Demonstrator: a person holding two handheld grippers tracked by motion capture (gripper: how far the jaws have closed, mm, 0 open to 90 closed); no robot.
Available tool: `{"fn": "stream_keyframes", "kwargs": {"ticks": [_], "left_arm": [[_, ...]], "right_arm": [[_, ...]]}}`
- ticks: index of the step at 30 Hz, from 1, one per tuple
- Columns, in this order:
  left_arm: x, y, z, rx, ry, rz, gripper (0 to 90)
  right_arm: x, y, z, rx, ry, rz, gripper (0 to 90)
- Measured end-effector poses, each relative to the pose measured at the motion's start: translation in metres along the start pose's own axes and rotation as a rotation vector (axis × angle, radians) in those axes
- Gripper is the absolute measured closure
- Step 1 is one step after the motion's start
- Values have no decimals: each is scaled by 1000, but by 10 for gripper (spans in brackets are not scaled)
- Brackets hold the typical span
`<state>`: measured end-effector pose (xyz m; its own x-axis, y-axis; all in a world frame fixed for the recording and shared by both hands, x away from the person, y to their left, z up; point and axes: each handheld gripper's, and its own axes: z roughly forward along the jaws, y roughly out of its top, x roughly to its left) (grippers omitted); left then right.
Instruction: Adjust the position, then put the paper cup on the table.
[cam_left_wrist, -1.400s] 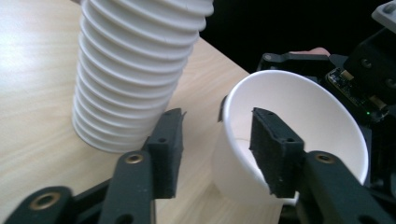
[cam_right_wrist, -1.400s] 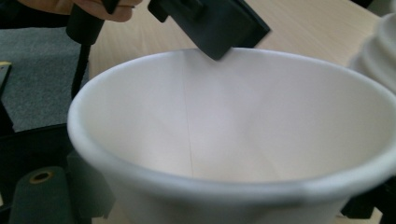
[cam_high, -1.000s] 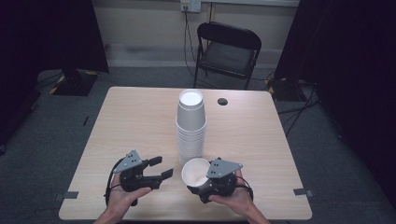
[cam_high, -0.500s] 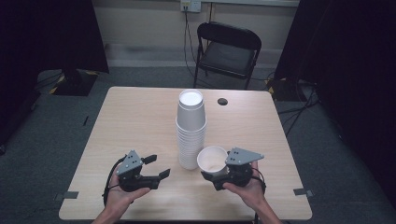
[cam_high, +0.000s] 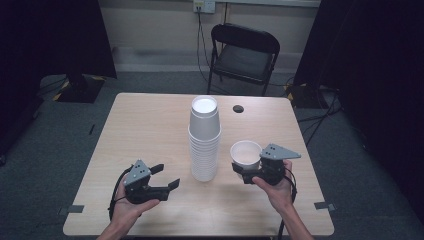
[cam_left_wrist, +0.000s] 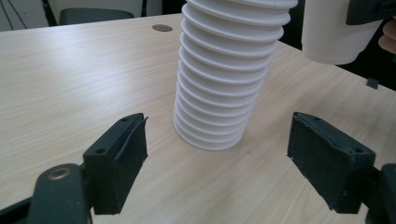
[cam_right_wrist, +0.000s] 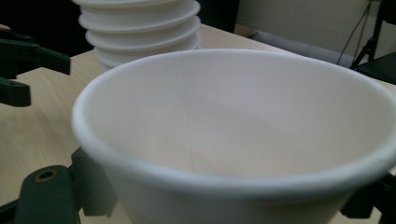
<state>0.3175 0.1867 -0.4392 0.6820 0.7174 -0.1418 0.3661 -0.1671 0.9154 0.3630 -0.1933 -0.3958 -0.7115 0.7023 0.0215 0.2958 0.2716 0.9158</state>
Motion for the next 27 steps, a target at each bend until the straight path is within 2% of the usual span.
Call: {"fn": "stream_keyframes", "kwargs": {"ticks": [2, 4, 6, 9, 16, 19, 22, 24, 27], "left_arm": [[1, 0, -1, 8, 9, 14, 201], [2, -2, -3, 4, 12, -3, 201], [3, -2, -4, 3, 15, 7, 201], [4, -2, -4, -7, 16, 1, 200], [6, -4, -6, -1, 13, 10, 159], [7, -5, -6, -3, 7, 10, 154], [9, -7, -7, 7, 8, 6, 154], [10, -7, -7, 1, 4, 10, 154], [12, -8, -6, 7, 4, -8, 155]], "right_arm": [[-4, 1, 1, -2, -17, 7, 147], [-11, 3, 1, 1, -41, 9, 147], [-16, 5, 2, -3, -61, 10, 147], [-26, 7, 5, -9, -88, 21, 147], [-45, 9, 20, -16, -138, 65, 148], [-50, 11, 25, -20, -147, 69, 148], [-56, 13, 34, -20, -159, 93, 148], [-57, 13, 37, -17, -163, 88, 148], [-61, 14, 43, -16, -170, 92, 148]]}}
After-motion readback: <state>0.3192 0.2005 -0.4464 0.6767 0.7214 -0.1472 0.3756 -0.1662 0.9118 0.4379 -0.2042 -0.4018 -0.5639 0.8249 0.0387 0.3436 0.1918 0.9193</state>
